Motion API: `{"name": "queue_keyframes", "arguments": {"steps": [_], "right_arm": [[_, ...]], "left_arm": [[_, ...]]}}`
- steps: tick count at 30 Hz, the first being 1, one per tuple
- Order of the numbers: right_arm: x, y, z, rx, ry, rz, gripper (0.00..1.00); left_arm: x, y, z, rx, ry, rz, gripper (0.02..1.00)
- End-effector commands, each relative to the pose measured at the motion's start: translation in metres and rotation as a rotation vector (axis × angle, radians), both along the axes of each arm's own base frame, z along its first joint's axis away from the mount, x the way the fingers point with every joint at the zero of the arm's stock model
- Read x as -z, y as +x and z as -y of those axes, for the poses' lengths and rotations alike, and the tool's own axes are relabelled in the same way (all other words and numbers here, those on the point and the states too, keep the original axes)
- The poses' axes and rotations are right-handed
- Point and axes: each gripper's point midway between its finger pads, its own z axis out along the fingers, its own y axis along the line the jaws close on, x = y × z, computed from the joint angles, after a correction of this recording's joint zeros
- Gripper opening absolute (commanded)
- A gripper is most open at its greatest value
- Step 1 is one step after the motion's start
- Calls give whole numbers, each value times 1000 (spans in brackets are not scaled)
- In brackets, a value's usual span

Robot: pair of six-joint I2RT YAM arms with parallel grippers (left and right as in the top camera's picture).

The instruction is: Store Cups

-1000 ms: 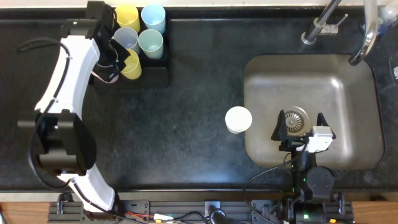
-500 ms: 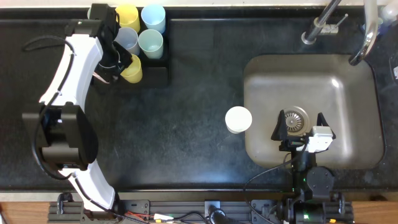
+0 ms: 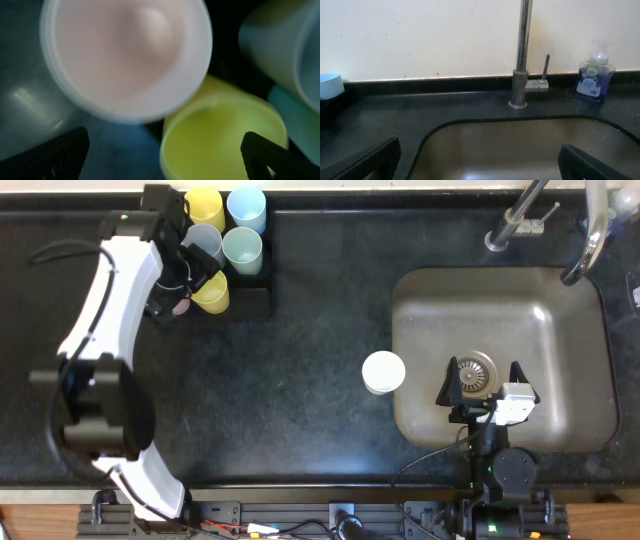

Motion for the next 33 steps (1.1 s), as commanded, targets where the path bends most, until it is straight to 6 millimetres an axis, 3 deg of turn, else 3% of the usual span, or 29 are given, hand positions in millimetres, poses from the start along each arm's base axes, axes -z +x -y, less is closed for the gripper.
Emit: {"name": "queue_keyframes", "arguments": {"steps": [1, 6, 9, 11, 14, 16, 18, 21, 24, 28, 30, 33], "right_arm": [[3, 0, 0, 0, -3, -1, 998], [3, 0, 0, 0, -3, 0, 998], [3, 0, 0, 0, -3, 0, 996], [3, 0, 0, 0, -3, -1, 998], [3, 0, 0, 0, -3, -1, 998], [3, 0, 0, 0, -3, 0, 998], [3, 0, 0, 0, -3, 0, 998], [3, 0, 0, 0, -3, -1, 998], [3, 0, 0, 0, -3, -1, 996], [3, 0, 0, 0, -3, -1, 998], [3, 0, 0, 0, -3, 0, 998], [3, 0, 0, 0, -3, -1, 998]], "left_arm": [[-74, -28, -4, 5, 14, 133, 998], [-135, -94, -18, 151, 119, 176, 998], [-153, -139, -27, 277, 204, 194, 998], [-149, -166, -32, 365, 262, 199, 998], [-116, -195, -33, 504, 316, 234, 998], [-89, -197, -33, 597, 374, 308, 998], [-66, -187, -24, 748, 446, 442, 998], [-51, -164, -12, 859, 589, 713, 998], [-62, -148, 0, 817, 678, 1034, 998], [-92, -149, 12, 765, 766, 1371, 998], [-94, -153, 12, 744, 796, 1430, 998], [-75, -156, 10, 753, 775, 1372, 998]]}}
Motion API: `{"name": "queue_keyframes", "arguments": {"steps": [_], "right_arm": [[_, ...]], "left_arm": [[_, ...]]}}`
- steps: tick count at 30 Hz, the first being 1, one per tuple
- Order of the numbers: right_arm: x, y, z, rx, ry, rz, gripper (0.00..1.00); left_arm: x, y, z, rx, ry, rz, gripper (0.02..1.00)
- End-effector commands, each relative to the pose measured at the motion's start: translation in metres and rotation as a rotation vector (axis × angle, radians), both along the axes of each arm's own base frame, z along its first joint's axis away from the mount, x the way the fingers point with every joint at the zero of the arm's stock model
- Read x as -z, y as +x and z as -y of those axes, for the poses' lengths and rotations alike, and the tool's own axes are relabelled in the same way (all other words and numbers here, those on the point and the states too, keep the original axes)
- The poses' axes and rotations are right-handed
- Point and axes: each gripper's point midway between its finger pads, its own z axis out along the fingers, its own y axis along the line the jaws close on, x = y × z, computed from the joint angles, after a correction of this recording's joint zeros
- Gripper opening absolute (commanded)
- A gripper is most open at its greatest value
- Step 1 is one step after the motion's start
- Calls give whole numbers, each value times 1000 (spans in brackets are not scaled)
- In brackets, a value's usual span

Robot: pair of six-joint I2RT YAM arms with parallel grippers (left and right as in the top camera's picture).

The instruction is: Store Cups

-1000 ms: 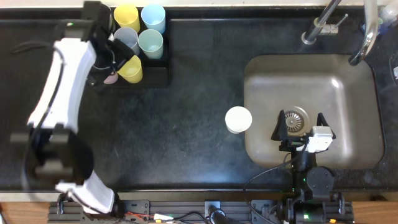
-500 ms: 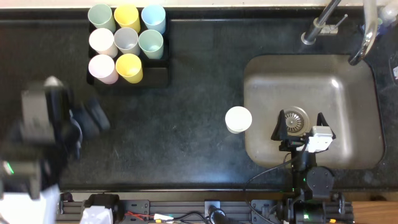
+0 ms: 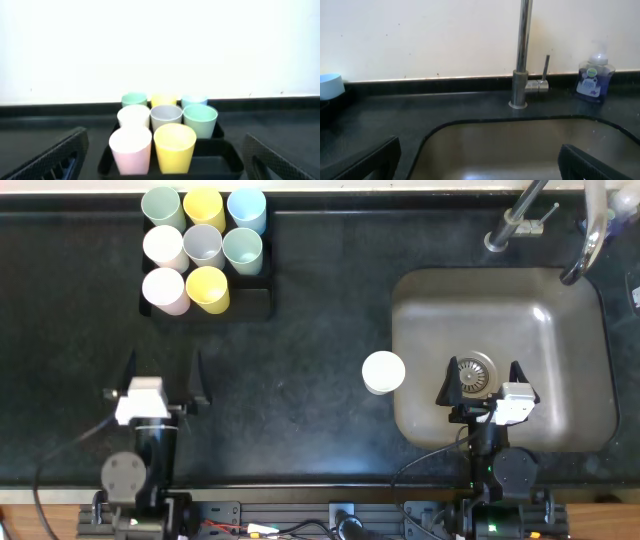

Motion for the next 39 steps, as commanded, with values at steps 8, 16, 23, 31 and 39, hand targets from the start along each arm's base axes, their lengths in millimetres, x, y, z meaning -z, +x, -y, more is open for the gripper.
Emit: {"name": "queue_keyframes", "arguments": {"steps": [8, 16, 23, 31, 39], "right_arm": [[3, 0, 0, 0, -3, 1, 998], [3, 0, 0, 0, -3, 1, 998], [3, 0, 0, 0, -3, 1, 998], [3, 0, 0, 0, -3, 1, 998], [3, 0, 0, 0, -3, 1, 996]], "left_arm": [[61, -4, 3, 21, -21, -207, 998], [61, -4, 3, 22, -22, -208, 996], [61, -4, 3, 22, -22, -208, 998], [61, -4, 3, 22, -22, -208, 998], [61, -4, 3, 22, -22, -208, 998]]}}
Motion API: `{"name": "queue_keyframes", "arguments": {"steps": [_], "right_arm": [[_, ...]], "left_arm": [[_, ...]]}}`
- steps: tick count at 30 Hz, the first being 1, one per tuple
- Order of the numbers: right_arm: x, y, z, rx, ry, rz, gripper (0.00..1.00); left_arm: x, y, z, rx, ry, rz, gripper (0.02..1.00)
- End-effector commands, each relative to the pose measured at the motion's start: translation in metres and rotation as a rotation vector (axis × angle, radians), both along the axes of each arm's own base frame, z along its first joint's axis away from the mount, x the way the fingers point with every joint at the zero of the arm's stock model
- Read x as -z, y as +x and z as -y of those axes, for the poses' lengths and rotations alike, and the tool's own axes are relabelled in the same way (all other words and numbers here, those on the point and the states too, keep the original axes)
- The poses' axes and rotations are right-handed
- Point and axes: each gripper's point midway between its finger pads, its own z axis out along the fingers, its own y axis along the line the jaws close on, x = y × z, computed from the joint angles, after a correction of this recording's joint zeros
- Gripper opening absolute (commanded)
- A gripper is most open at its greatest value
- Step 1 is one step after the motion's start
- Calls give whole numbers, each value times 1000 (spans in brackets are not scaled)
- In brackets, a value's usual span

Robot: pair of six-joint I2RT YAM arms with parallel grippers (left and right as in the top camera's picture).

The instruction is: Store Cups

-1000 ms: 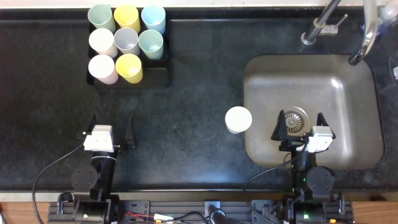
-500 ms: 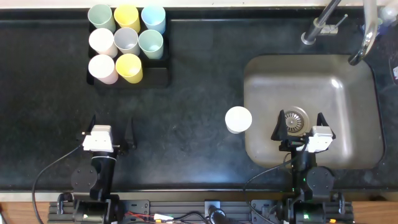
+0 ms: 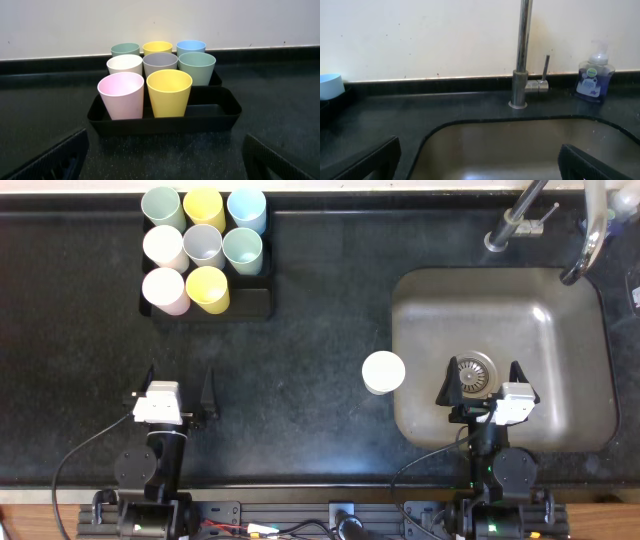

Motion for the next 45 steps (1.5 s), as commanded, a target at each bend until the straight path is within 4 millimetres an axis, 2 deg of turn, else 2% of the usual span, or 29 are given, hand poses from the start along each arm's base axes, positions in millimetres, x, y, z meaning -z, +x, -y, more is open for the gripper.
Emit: {"name": "queue_keyframes", "arguments": {"steps": [1, 9, 12, 15, 19, 22, 24, 27, 30, 32, 35, 40, 45], "right_arm": [[3, 0, 0, -1, -3, 0, 996], [0, 0, 0, -3, -3, 7, 998], [-31, -5, -3, -11, -5, 58, 996], [-64, -16, -8, -41, 24, 14, 996], [-103, -24, -9, -45, 35, -154, 996], [-119, -12, -18, -90, 46, -304, 998], [-111, -1, -26, -121, 49, -469, 998], [-76, 4, -47, -183, 8, -784, 998], [-38, 3, -64, -218, -86, -1015, 998], [-15, 3, -67, -200, -169, -1132, 996], [11, 6, -66, -188, -248, -1243, 998], [26, 18, -74, -238, -295, -1305, 996], [27, 26, -103, -425, -278, -1364, 998]], "left_arm": [[0, 0, 1, 6, -19, 5, 998], [0, 0, 1, 6, -19, 5, 998], [0, 0, 1, 6, -19, 5, 998], [0, 0, 1, 6, -19, 5, 998], [0, 0, 1, 6, -19, 5, 998], [0, 0, 1, 6, -20, 5, 998], [0, 0, 1, 6, -19, 5, 998], [0, 0, 1, 6, -19, 5, 998], [0, 0, 1, 6, -19, 5, 996], [0, 0, 1, 6, -20, 5, 998], [0, 0, 1, 6, -19, 5, 998], [0, 0, 1, 6, -20, 5, 996], [0, 0, 1, 6, -19, 5, 998]]}}
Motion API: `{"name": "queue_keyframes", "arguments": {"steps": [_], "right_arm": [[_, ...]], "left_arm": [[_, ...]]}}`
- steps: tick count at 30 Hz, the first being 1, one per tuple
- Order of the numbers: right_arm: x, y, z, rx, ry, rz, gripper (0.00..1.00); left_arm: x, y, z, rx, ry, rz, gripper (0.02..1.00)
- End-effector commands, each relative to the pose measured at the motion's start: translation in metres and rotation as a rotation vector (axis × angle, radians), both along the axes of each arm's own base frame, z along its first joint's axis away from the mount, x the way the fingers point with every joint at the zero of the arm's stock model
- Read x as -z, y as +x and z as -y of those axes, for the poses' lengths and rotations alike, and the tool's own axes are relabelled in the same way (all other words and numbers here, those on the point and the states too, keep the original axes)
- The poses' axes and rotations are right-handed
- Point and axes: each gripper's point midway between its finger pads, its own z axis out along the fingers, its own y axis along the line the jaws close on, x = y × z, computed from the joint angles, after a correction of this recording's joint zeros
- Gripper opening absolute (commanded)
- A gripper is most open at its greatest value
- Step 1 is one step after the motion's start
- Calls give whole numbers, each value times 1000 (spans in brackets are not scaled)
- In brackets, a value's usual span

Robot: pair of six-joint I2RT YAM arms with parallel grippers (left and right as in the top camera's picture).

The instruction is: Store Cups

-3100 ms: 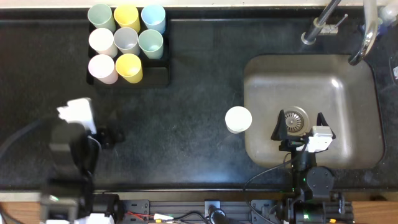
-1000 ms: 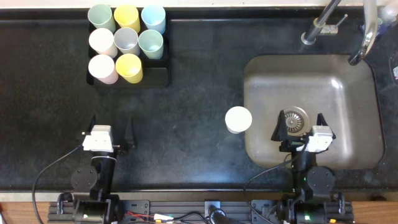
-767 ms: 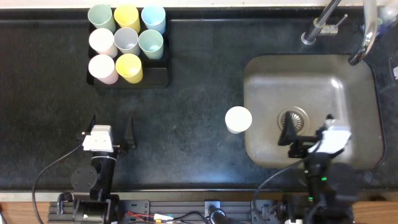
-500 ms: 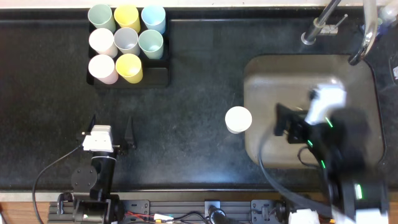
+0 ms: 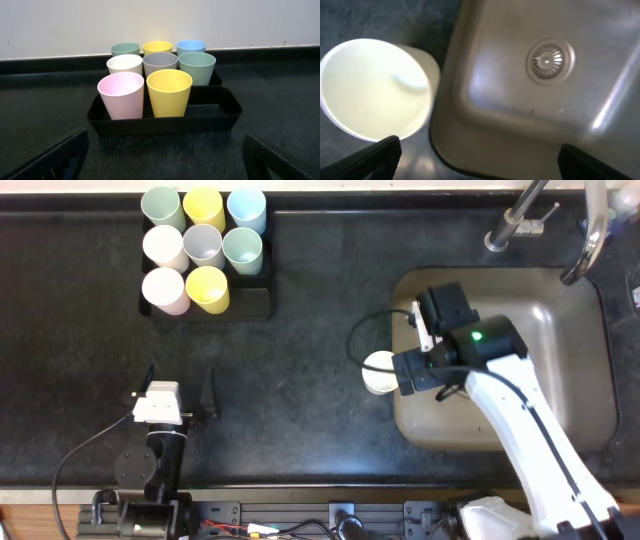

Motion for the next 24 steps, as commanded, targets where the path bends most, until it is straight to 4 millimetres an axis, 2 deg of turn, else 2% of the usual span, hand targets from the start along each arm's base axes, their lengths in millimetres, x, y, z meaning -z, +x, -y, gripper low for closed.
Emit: {"name": "queue_keyframes", "arguments": {"steps": [1, 6, 14, 20, 24], "right_arm": [[-15, 21, -25, -111, 85, -3, 996], [-15, 40, -29, -115, 78, -43, 996], [17, 37, -25, -146, 50, -190, 998], [31, 33, -23, -195, 35, -249, 998], [40, 40, -26, -222, 35, -249, 998]], "left_arm": [[0, 0, 1, 6, -19, 4, 998], [0, 0, 1, 6, -19, 4, 998], [0, 0, 1, 6, -19, 4, 998], [0, 0, 1, 6, -19, 4, 996], [0, 0, 1, 6, -19, 4, 998]]}}
